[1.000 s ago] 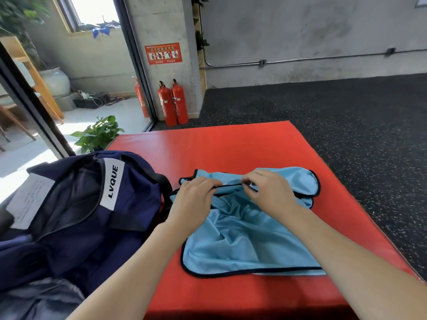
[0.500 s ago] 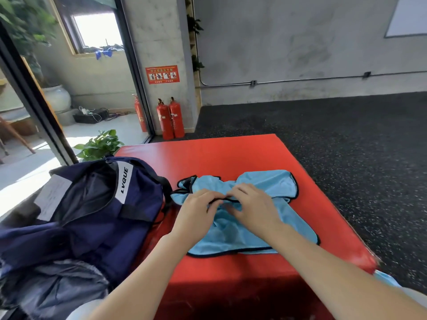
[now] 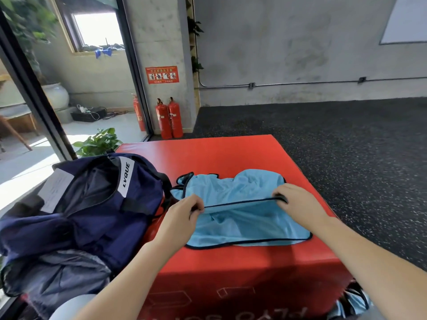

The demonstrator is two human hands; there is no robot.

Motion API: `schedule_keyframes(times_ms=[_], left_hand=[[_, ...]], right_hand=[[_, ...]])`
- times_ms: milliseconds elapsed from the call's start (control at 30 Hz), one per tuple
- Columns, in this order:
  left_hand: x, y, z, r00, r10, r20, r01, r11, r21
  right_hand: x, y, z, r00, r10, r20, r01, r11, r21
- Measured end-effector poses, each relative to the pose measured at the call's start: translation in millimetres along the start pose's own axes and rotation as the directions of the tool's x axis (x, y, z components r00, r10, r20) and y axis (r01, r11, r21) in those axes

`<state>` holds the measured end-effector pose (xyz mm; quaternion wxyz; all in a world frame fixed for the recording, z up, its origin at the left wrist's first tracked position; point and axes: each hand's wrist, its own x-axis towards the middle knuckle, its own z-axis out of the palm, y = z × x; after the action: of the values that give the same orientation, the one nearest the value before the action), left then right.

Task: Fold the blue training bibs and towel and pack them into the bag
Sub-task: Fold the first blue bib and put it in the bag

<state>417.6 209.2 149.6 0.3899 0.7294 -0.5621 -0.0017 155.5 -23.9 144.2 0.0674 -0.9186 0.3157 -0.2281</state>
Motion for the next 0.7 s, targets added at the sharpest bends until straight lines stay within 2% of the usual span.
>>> schedule_keyframes(times_ms=[167,267,433,600,700], left_hand=[[-21.9,-23.8,3.6,0.983,0.092,0.16,-0.109,0.989,0.099],[-27.1,-34.8,5.5,0.973,0.092,0.213,-0.122,0.984,0.133],[-31.5,-36.4,8.2,0.951,0.069,0.302,-0.122,0.979,0.161],[-36.3,-39.6,8.4,0.927,0.033,0.374,-0.114,0.974,0.198],[-39.9,-35.8,9.6,0.924,0.038,0.38,-0.117,0.976,0.186]], right_hand=[[-22.0,32.8,-12.8,0.998,0.007,0.069,-0.007,1.0,0.002],[-37.8,45.8,-14.6,0.986,-0.158,0.05,0.164,0.976,-0.146],[-56.9,60.0,-10.2,0.943,-0.249,0.219,0.302,0.919,-0.255],[-76.6,51.1,-6.1,0.937,-0.169,0.305,0.223,0.963,-0.152],[-80.7,49.8,-4.4,0.926,-0.165,0.34,0.234,0.957,-0.173]])
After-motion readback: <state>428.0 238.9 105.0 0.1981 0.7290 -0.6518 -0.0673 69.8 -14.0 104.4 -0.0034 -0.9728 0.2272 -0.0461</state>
